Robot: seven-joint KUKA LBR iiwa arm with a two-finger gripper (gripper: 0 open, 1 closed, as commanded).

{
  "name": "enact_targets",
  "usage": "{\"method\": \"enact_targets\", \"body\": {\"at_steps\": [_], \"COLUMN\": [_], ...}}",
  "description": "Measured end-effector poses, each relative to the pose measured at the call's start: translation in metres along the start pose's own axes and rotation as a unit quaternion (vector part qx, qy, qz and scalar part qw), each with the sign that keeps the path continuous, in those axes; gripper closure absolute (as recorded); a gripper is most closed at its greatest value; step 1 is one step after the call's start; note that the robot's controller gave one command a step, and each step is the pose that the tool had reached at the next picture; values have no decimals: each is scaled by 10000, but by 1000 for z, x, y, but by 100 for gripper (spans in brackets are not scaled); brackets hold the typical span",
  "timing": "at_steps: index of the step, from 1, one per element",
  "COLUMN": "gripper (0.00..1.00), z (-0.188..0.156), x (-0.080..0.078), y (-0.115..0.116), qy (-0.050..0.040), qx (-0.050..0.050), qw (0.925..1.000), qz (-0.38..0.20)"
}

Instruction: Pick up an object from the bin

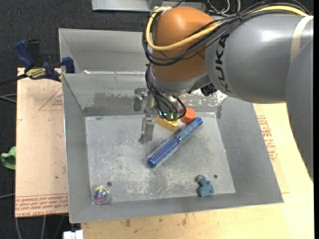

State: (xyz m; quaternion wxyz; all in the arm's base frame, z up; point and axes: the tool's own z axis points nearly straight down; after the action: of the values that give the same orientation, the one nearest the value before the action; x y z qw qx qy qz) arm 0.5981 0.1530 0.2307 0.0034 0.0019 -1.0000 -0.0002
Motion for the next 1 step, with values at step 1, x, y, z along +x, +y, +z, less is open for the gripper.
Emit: {"method": "enact_targets", "body": {"at_steps": [1], "gripper": [0], "z": [58], "x": [39], "y": [-57], "qy": [9], "qx": [15], "qw": [10000], "qz": [78]}}
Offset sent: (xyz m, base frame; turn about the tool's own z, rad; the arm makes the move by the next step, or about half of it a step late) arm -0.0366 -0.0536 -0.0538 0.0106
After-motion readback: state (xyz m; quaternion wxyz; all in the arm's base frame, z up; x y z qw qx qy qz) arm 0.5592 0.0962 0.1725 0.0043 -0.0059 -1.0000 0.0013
